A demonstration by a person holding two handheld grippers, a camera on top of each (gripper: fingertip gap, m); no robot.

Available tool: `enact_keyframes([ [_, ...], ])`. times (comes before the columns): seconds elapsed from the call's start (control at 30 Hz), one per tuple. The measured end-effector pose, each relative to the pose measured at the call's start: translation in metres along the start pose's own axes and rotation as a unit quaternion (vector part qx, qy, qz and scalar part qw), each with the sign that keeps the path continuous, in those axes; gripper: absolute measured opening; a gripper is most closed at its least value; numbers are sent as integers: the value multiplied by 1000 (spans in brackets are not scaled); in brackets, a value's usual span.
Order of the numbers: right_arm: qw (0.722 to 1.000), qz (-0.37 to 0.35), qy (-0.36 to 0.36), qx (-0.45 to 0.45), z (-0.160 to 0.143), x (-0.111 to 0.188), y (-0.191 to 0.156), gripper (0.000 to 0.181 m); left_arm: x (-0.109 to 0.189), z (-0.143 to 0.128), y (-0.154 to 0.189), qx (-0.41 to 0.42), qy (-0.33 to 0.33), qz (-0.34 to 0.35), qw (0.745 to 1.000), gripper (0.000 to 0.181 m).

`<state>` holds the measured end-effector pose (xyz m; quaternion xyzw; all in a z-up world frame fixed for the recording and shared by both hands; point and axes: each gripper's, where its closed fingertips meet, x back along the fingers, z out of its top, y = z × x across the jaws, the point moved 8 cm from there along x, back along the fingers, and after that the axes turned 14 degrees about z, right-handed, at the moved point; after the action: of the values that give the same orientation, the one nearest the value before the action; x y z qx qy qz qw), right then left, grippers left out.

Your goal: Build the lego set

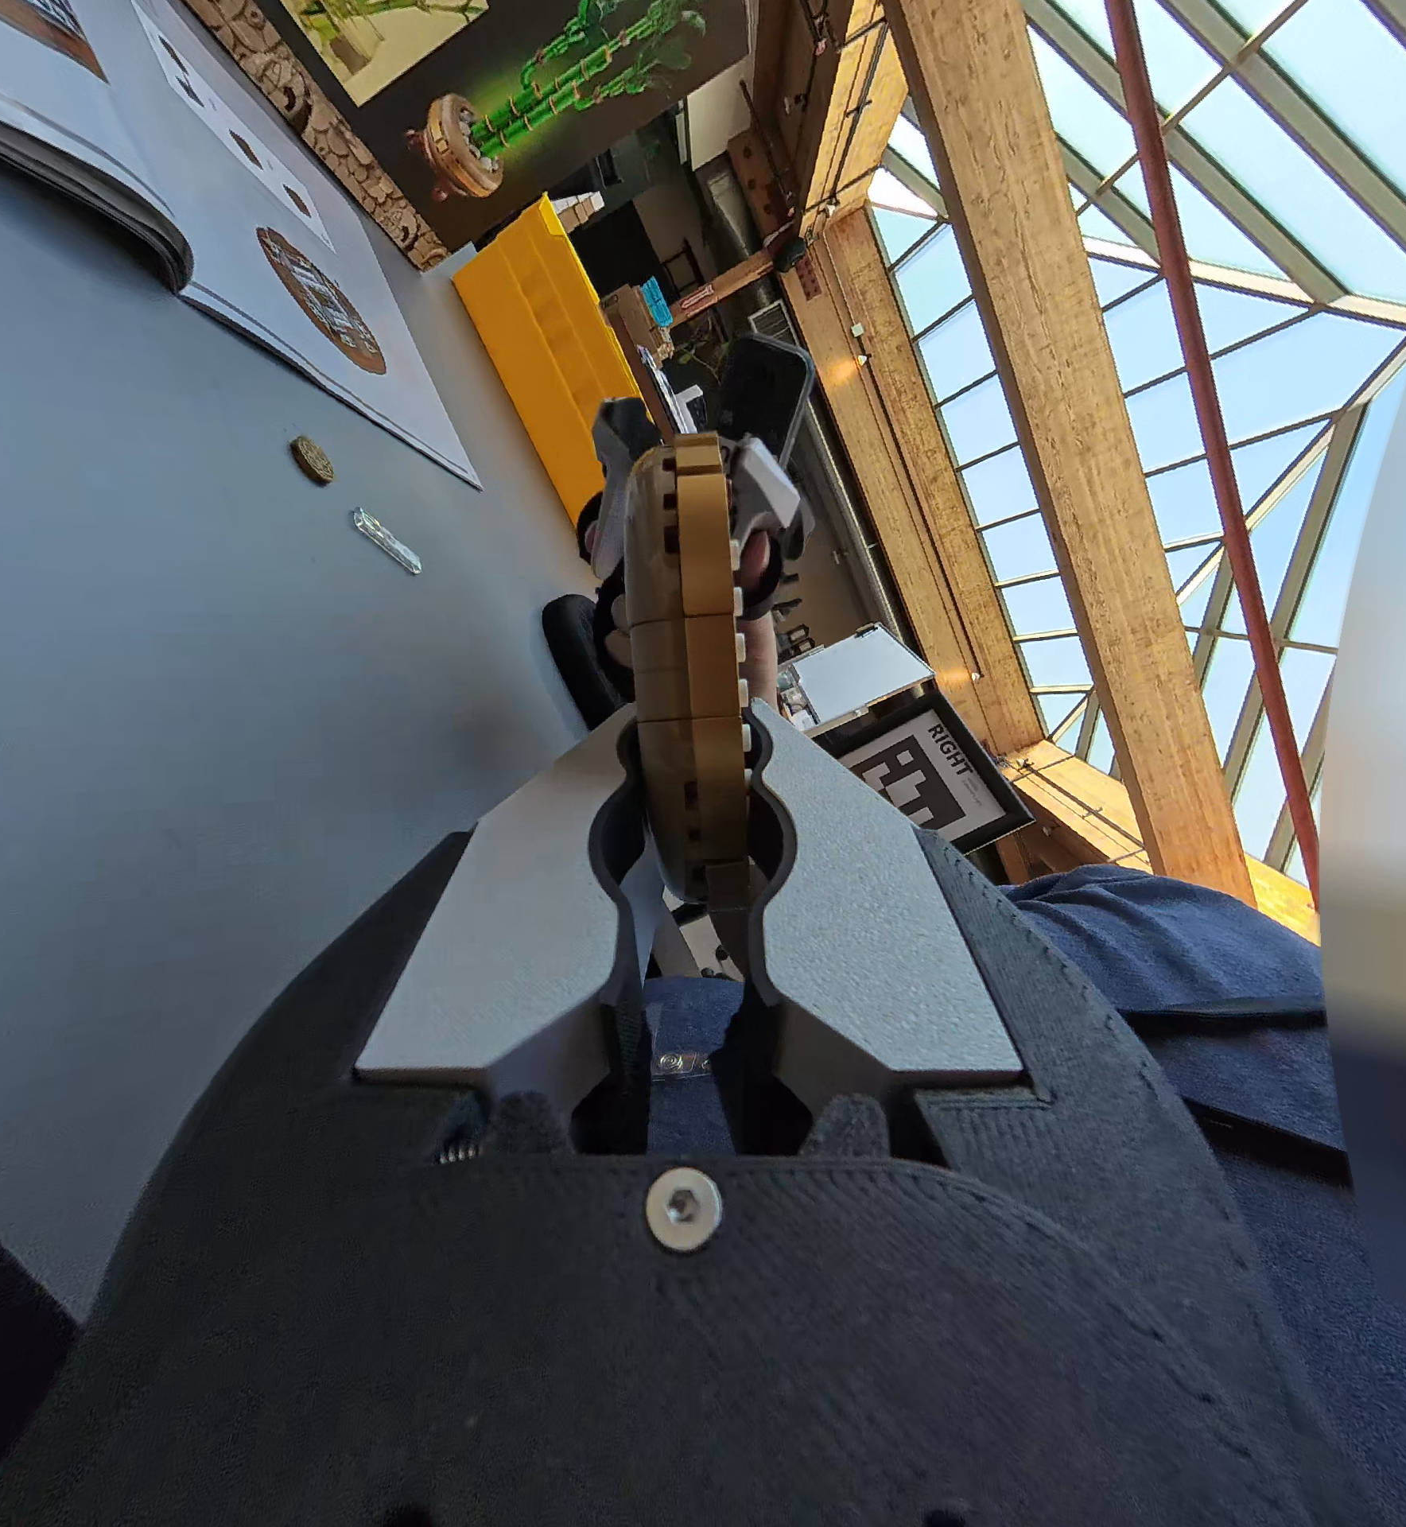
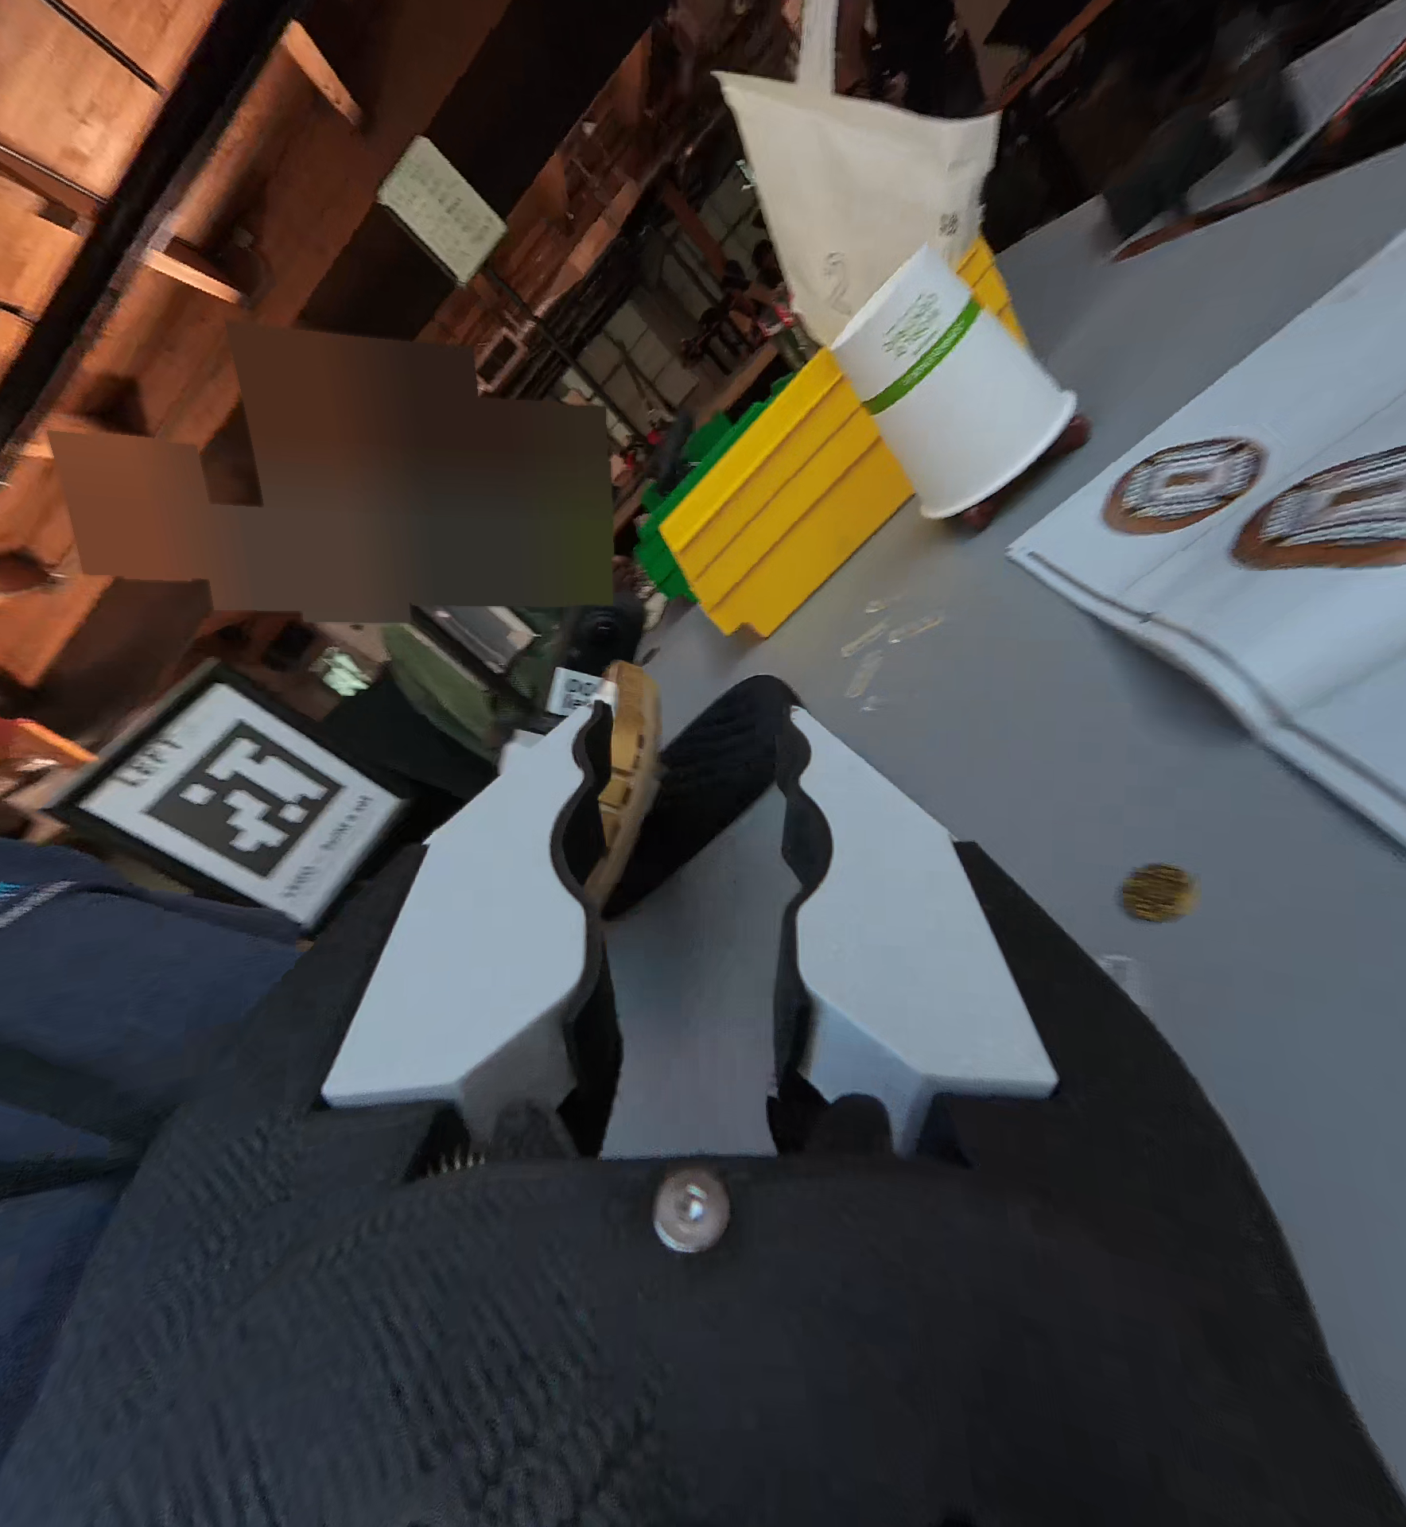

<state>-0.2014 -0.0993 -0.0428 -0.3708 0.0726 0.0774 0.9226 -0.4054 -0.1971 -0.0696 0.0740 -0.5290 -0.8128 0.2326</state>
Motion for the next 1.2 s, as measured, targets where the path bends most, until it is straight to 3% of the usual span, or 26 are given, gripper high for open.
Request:
enact_keyframes([
  [0.07, 991, -92, -30, 88, 6, 24, 1, 35, 9, 6, 2, -7, 14, 7, 1000, 18],
  [0.13, 964, -191, -96, 157, 5, 44, 3, 28, 18, 12, 3, -23, 26, 21, 999, 18],
  [0.23, 918, -272, -221, 185, -7, 56, 10, 26, 27, 19, 5, -45, 36, 41, 998, 18],
  [0.37, 893, -288, -282, 199, -23, 44, 21, 17, 31, 26, 6, -57, 46, 47, 996, 18],
  [0.67, 854, -317, -359, 203, -36, 26, 43, 15, 33, 21, 7, -56, 42, 52, 996, 18],
  [0.73, 858, -309, -359, 199, -37, 26, 43, 7, 33, 19, 6, -55, 41, 56, 996, 18],
  [0.97, 868, -303, -346, 188, -35, 28, 43, 7, 26, 15, -2, -17, 30, 61, 998, 18],
  [1.2, 879, -299, -299, 220, -30, 31, 29, 6, 10, -6, -3, 31, 9, 53, 998, 18],
])
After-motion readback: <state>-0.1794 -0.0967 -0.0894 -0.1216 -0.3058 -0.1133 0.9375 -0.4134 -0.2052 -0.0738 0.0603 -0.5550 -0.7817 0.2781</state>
